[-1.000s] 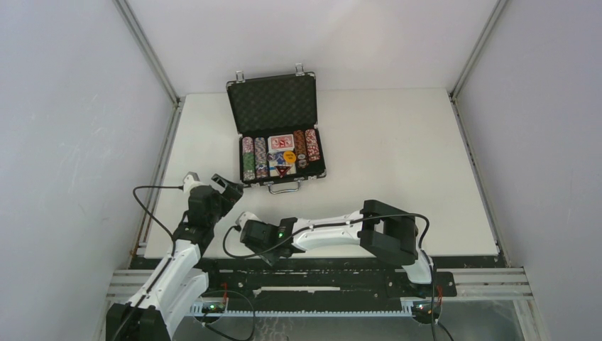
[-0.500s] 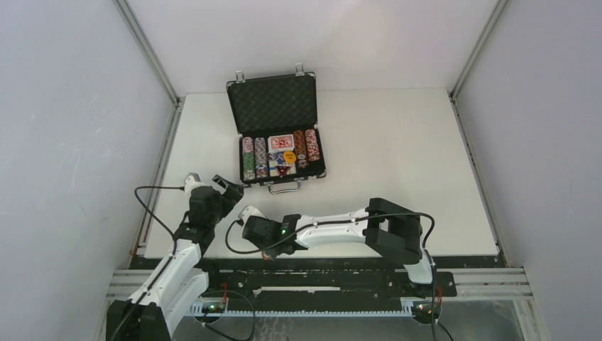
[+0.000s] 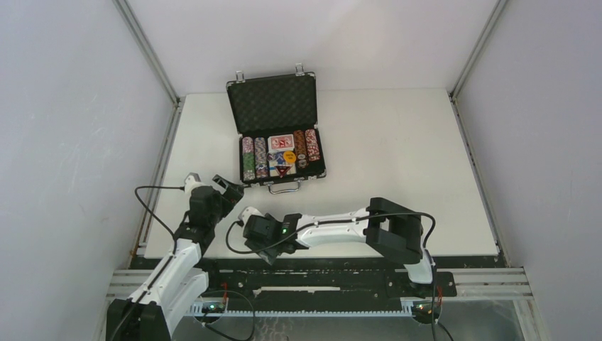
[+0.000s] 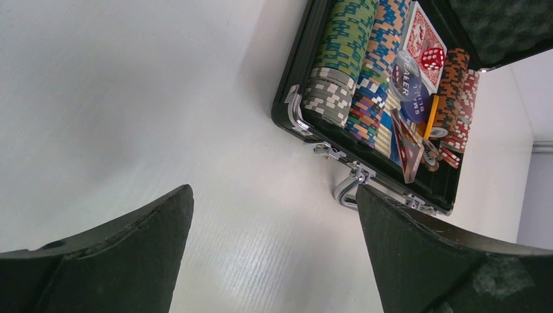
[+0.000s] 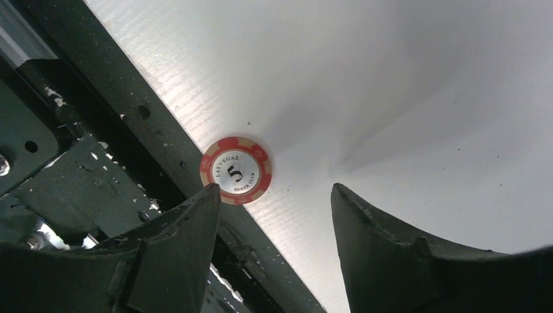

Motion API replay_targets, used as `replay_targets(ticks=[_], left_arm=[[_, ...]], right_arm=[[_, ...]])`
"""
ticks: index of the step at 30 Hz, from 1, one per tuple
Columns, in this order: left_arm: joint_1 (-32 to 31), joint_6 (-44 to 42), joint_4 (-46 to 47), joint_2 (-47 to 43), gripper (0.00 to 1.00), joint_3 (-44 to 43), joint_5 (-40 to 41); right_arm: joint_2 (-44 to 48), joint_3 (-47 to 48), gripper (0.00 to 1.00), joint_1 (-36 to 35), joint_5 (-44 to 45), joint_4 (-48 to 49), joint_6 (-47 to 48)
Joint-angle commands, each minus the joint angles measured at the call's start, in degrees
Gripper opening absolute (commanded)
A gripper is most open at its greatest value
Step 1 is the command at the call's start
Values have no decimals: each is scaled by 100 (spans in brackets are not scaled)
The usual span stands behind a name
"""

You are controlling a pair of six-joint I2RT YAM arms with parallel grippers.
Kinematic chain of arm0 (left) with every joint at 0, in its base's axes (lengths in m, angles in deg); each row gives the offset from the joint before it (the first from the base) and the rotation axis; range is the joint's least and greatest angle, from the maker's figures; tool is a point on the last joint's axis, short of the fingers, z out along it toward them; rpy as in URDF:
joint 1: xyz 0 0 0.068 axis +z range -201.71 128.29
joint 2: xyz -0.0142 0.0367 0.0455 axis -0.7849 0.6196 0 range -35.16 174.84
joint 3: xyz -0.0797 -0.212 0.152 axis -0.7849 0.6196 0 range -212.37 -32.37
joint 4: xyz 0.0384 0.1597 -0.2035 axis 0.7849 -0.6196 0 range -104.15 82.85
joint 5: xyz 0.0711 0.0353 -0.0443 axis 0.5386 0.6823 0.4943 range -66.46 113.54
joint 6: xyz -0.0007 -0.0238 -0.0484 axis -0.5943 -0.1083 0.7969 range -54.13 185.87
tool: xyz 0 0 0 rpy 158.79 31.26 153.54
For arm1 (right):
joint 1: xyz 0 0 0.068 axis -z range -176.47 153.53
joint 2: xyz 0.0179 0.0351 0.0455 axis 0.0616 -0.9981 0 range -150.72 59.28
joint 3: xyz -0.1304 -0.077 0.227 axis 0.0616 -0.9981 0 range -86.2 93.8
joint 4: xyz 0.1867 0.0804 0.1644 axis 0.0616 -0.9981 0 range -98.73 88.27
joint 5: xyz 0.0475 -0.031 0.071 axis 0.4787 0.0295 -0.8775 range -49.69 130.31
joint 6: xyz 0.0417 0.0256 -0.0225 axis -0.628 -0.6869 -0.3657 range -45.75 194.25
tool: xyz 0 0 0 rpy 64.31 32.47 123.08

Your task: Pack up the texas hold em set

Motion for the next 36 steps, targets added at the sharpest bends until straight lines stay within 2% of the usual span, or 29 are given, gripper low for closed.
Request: replay_targets(ticks=[1, 15, 36], left_arm=[[50, -2, 183, -23, 99, 108, -40], [58, -13, 69, -178, 99, 108, -6], [62, -12, 75, -184, 99, 121, -30]], right_arm=[[168, 312, 72, -108, -116, 115, 141], [-246, 513, 74, -209, -290, 101, 167], [-538, 668, 62, -303, 29, -244, 160]])
